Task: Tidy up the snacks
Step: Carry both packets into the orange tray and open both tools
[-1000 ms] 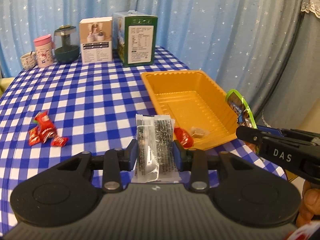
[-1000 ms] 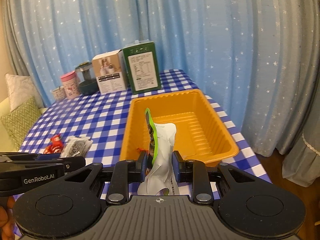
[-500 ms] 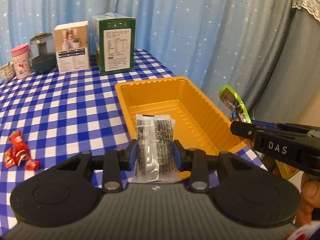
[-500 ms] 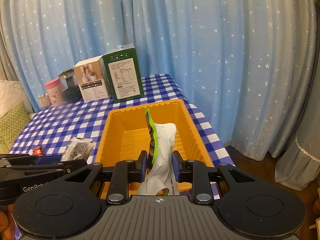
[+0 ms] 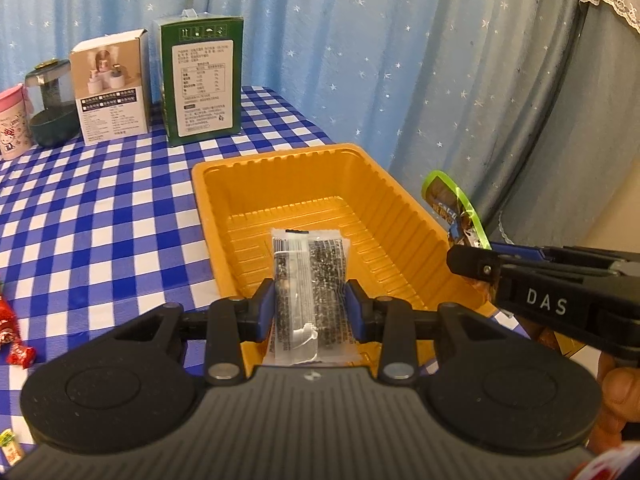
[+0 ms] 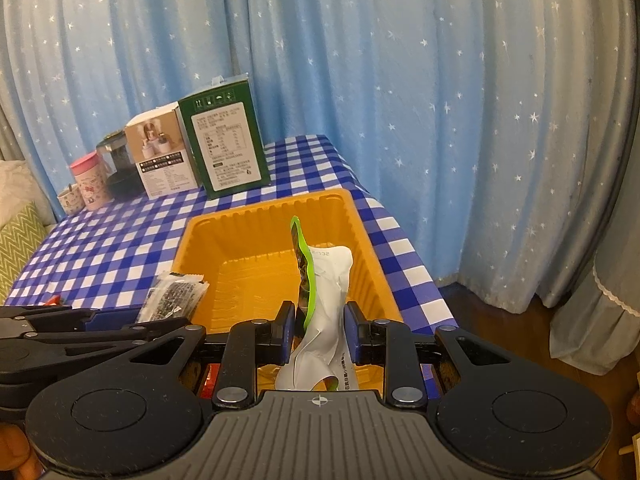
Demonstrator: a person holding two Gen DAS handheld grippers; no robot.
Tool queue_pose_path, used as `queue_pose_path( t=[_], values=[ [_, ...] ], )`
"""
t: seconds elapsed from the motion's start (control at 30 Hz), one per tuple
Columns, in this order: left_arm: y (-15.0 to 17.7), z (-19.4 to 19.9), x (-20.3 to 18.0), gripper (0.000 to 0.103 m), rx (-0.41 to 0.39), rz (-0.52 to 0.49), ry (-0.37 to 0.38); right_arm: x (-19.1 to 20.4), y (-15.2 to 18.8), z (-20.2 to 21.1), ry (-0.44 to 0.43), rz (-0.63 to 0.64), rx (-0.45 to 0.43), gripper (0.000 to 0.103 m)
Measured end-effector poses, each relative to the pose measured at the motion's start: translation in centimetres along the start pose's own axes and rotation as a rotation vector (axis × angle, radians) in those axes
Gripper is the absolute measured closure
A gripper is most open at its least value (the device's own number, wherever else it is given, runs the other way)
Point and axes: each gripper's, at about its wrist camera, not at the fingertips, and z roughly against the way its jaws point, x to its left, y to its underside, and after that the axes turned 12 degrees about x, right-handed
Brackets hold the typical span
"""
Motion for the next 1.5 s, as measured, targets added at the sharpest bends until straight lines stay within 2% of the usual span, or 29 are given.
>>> queue_pose_path(
  t=[0.27, 0.33, 0.83, 1.13, 1.5],
  values=[
    [-0.6, -1.5, 0.0, 0.067, 0.001, -0.010, 0.001, -0.5, -0.3, -1.2, 0.005, -0.015, 0.015, 0.076],
    [-0.6, -1.4, 0.3, 0.063, -0.003, -0.001, 0.000, -0.5, -0.3, -1.4, 0.003, -0.016, 0.020, 0.076],
    [1.4, 0.9, 3.2, 0.063, -0.015, 0.059, -0.042, 0.6, -0.4, -1.8, -0.026, -0.008, 0.024, 0.076],
    [2.3, 1.5, 3.9, 0.062, -0.010, 0.082, -0.039, -0.6, -0.8, -2.6, -0.125, -0.125, 0.030, 0.076],
    [4.7, 4.6, 4.9, 0.058, -0.016, 0.120, -0.063, 0.5, 0.6, 0.8, -0.101, -0.115, 0.024, 0.075]
  ],
)
